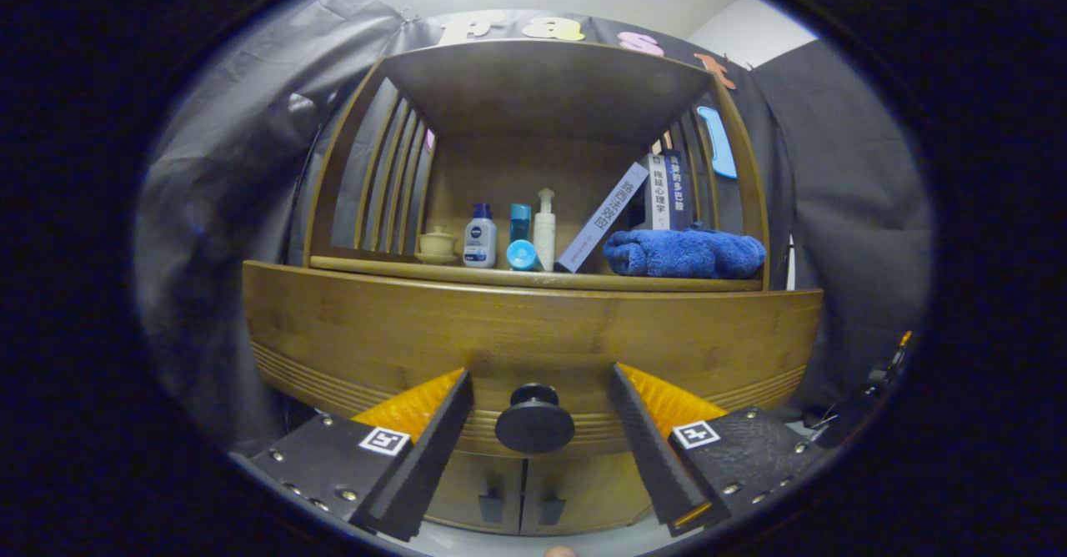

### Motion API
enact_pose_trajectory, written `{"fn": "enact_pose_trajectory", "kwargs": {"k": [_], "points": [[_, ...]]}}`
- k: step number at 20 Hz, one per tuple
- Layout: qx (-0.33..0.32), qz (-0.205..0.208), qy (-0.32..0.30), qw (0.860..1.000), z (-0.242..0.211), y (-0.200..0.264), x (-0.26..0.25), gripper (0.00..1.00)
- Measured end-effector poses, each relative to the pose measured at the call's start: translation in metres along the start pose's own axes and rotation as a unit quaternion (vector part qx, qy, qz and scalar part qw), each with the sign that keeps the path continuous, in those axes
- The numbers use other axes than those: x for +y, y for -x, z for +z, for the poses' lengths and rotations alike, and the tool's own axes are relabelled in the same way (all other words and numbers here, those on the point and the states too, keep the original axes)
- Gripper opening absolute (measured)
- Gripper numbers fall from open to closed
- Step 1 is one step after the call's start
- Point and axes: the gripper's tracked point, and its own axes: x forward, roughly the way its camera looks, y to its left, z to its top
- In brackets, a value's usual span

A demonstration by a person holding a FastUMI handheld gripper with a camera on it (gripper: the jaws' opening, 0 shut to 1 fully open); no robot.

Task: Pull open the drawer, take out the items inside it, and place them on the countertop above the cabinet.

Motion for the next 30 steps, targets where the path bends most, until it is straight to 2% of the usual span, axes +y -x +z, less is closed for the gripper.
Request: {"fn": "enact_pose_trajectory", "kwargs": {"k": [16,25,30], "points": [[-0.059,0.0,-0.002,0.998,-0.001,-0.074,0.009,0.99],[-0.017,-0.001,-0.006,1.0,-0.008,-0.072,0.008,0.99],[-0.039,-0.025,-0.014,0.999,0.033,-0.045,-0.009,0.97]]}}
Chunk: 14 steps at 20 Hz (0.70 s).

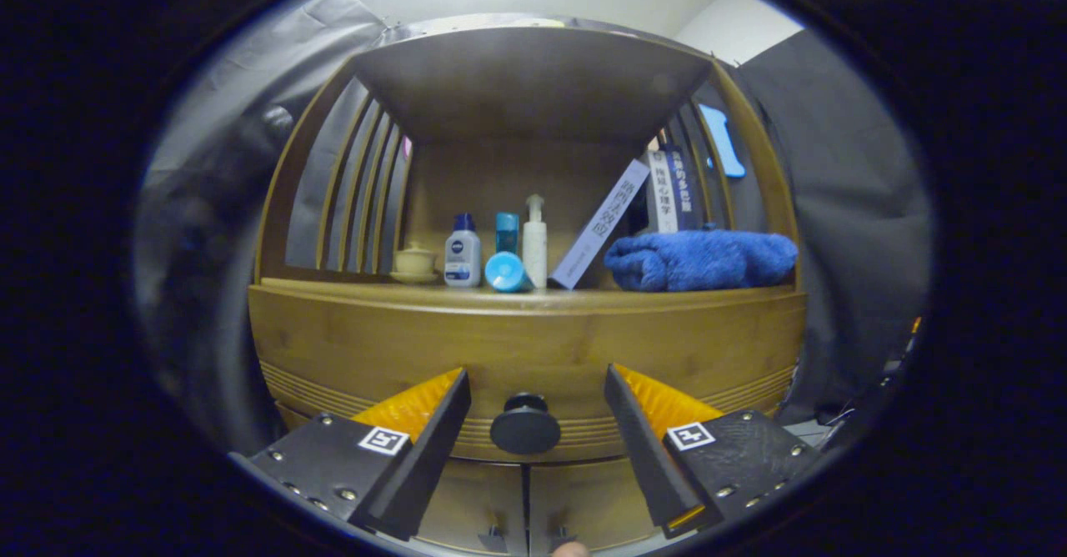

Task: Pull open the drawer, take out the items inside it, and place them on the countertop above the cabinet.

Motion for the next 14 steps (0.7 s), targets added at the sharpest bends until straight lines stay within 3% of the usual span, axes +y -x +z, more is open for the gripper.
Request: {"fn": "enact_pose_trajectory", "kwargs": {"k": [6,11,14], "points": [[0.028,-0.016,-0.034,0.999,0.064,0.071,-0.005,0.97],[0.03,-0.002,0.005,1.0,0.125,0.121,-0.005,0.97],[0.018,0.015,-0.001,1.0,0.167,0.151,0.003,0.97]]}}
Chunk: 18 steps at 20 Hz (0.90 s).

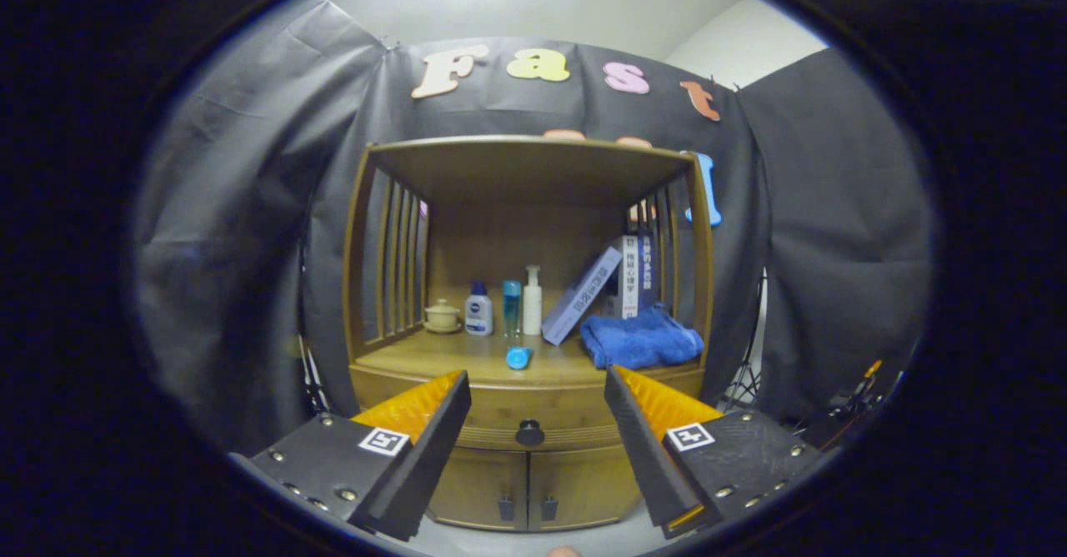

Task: Pull open the drawer, take out the items inside it, and place them on the countertop above the cabinet.

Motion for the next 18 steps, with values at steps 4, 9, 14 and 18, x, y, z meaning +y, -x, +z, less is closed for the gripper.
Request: {"fn": "enact_pose_trajectory", "kwargs": {"k": [4,9,14,18], "points": [[0.002,0.031,-0.017,0.999,0.044,0.036,0.002,0.97],[-0.025,0.025,-0.053,0.998,0.093,0.069,-0.03,0.97],[-0.033,0.021,-0.067,0.997,0.112,0.078,-0.035,0.99],[-0.022,0.026,-0.052,0.998,0.107,0.075,-0.028,0.99]]}}
